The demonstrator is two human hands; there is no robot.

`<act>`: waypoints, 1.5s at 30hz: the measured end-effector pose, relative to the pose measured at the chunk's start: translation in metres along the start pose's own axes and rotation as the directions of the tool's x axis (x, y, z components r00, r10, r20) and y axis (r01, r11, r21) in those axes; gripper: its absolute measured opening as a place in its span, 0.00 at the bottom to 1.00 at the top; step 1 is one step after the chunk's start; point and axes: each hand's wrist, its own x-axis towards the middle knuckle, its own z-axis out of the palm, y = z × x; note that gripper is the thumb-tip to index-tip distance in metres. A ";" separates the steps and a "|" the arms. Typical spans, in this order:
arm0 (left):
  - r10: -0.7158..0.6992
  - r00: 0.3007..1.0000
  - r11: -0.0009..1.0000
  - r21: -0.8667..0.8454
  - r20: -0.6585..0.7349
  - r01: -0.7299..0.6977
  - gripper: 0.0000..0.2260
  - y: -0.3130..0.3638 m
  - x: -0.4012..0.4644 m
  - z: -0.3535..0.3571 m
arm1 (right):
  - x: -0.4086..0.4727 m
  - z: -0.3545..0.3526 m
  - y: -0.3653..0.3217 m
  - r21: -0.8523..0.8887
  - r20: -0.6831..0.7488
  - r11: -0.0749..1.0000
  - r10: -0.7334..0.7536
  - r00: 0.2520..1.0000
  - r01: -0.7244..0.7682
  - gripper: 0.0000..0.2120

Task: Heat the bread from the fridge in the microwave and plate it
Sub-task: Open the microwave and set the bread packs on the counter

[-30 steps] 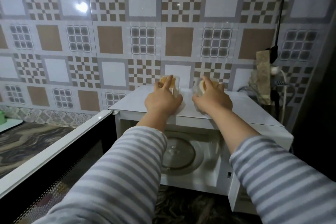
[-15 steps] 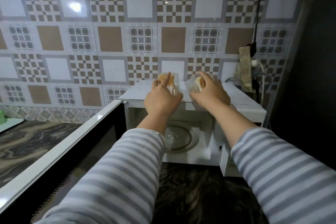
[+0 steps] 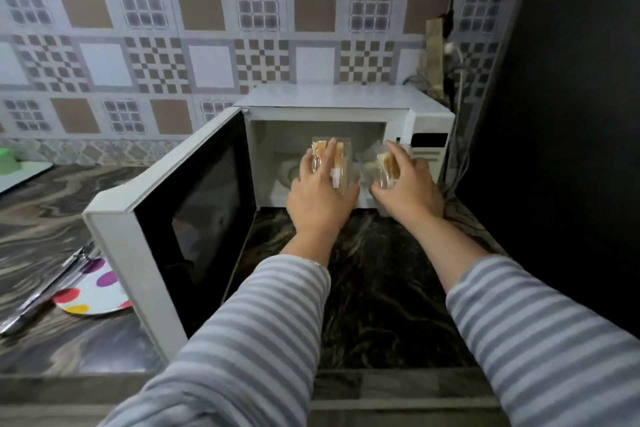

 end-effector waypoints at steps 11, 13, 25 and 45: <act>-0.156 0.969 0.988 0.039 0.191 0.152 0.37 -0.021 -0.099 0.082 | -0.058 0.056 0.103 -0.017 0.100 0.984 0.179 0.979 -0.178 0.36; -0.152 0.964 0.988 0.061 0.220 0.142 0.36 -0.024 -0.105 0.096 | -0.057 0.062 0.116 -0.044 0.102 0.981 0.191 0.976 -0.188 0.36; -0.241 0.954 0.967 0.124 0.180 0.221 0.34 -0.020 -0.095 0.141 | -0.031 0.081 0.163 -0.112 0.144 0.989 0.115 0.983 -0.100 0.34; 0.150 0.851 0.980 0.037 0.504 -0.194 0.35 -0.089 -0.100 0.094 | -0.080 0.112 0.140 0.195 0.058 0.835 -0.534 0.843 0.515 0.07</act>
